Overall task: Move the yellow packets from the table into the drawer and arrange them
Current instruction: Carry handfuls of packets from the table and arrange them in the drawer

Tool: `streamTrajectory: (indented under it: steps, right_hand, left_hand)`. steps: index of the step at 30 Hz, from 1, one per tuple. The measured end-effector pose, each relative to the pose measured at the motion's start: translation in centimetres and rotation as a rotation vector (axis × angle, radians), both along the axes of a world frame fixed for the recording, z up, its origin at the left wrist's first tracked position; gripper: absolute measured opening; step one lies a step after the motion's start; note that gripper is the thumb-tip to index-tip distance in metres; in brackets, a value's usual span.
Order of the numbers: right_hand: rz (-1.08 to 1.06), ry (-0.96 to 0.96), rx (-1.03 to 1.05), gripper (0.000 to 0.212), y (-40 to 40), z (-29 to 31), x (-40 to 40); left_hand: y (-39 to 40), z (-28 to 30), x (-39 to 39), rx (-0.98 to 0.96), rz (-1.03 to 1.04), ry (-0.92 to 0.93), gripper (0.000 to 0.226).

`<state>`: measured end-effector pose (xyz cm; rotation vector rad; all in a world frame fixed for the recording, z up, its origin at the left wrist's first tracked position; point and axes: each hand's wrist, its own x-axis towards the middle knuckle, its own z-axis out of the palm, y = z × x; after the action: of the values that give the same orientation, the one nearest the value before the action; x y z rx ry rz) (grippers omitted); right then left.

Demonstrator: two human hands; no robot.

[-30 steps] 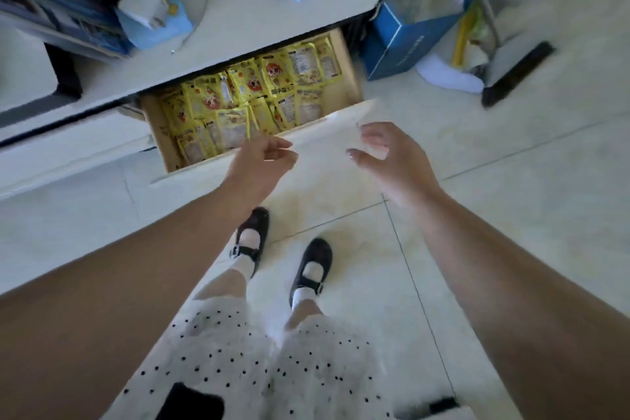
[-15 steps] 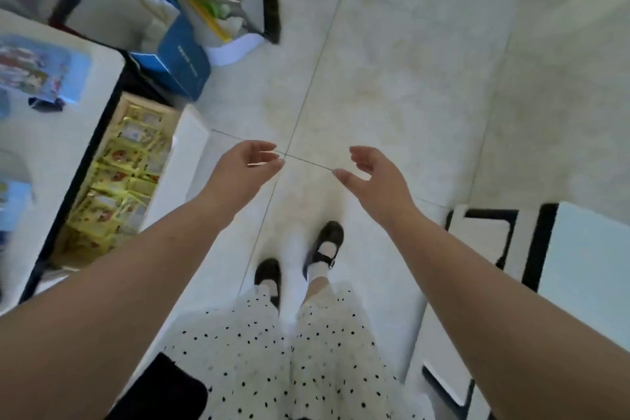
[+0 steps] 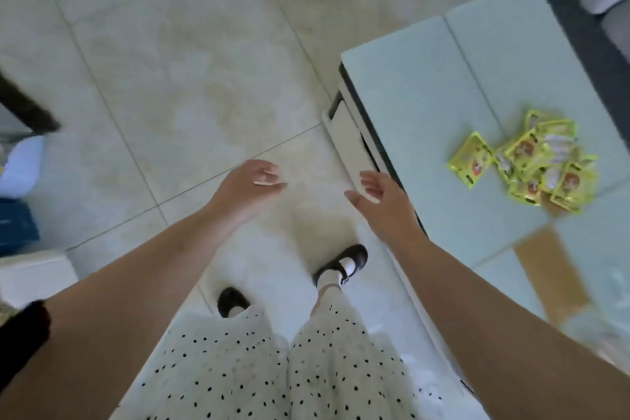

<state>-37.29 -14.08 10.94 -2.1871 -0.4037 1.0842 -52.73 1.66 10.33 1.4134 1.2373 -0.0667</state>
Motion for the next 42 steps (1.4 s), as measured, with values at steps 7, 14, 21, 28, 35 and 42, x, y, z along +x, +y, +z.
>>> streamTrajectory:
  steps: [7, 14, 21, 28, 35, 42]
  right_hand:
    - [-0.33, 0.018, -0.049, 0.046, -10.2, -1.8, 12.4]
    - [-0.634, 0.033, -0.099, 0.048, -14.6, -3.4, 20.0]
    - [-0.846, 0.054, -0.185, 0.048, -15.0, -5.8, 25.9]
    - [-0.969, 0.036, -0.274, 0.048, -16.4, -10.5, 31.0]
    - [-0.954, -0.086, -0.394, 0.046, -16.0, -16.4, 35.4]
    - [-0.88, -0.174, -0.575, 0.09, -14.6, -18.3, 37.4]
  left_hand:
    - [-5.8, -2.8, 18.0, -0.008, -0.324, 0.065, 0.022]
    - [-9.3, -4.8, 30.0, -0.051, -0.467, 0.102, 0.025]
    - [-10.0, -8.5, 39.4, -0.091, -0.611, 0.106, 0.025]
    - [-13.2, -13.1, 44.1, -0.019, -0.675, 0.201, 0.044]
    - [-18.3, -17.5, 45.2, 0.27, -0.607, 0.366, 0.076]
    - [-20.8, -18.9, 44.7, 0.49, -0.669, 0.34, 0.089]
